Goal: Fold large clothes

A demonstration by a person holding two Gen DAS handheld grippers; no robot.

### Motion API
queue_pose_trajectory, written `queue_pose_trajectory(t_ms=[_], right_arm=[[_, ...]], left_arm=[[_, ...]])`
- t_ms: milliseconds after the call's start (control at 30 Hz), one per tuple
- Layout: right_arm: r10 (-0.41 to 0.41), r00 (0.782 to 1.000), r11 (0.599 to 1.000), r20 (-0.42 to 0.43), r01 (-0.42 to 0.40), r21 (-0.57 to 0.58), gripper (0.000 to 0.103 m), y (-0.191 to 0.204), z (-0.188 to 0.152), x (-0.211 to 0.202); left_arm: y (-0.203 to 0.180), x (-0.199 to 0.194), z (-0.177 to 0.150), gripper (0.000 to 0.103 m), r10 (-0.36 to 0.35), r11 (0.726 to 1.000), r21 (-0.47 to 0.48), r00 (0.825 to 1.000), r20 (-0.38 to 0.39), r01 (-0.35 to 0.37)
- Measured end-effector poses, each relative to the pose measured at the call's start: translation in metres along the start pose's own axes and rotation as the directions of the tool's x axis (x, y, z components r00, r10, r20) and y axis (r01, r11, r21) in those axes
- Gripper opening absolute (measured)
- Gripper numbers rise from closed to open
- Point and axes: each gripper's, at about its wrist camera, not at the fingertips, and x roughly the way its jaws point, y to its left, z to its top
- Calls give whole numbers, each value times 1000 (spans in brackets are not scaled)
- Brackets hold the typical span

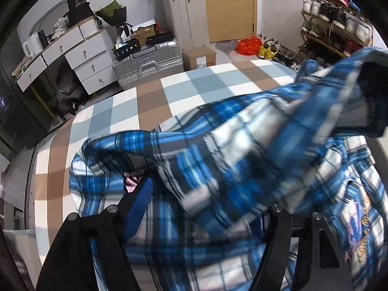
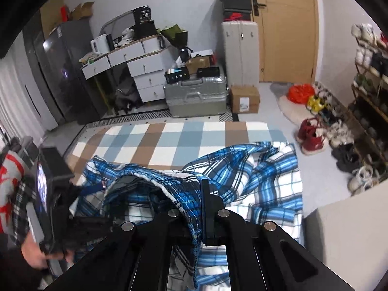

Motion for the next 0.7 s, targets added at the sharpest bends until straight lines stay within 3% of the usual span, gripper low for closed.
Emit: queue_pose_trajectory(t_ms=[33, 100, 200, 367, 500, 700], right_arm=[[2, 1000, 1000, -1, -2, -2, 2, 0, 1, 0], [2, 1000, 1000, 6, -2, -5, 2, 1, 1, -3], [12, 1000, 999, 27, -12, -35, 2, 8, 0, -14], [46, 996, 996, 74, -40, -81, 2, 20, -22, -43], [98, 990, 995, 97, -100, 12, 2, 4, -53, -60], [118, 992, 983, 55, -125, 136, 2, -14, -108, -53]], left_arm=[[5, -1, 0, 66, -25, 1000, -17, 1000, 18, 25], [16, -8, -2, 30, -91, 993, -71, 995, 49, 95], [21, -16, -5, 13, -119, 987, -107, 992, 41, 123], [17, -53, -21, 10, -94, 989, -109, 993, 77, 102], [7, -71, -43, 9, -110, 991, -66, 988, 108, 118], [-11, -71, -74, 9, -124, 989, -67, 988, 94, 130]])
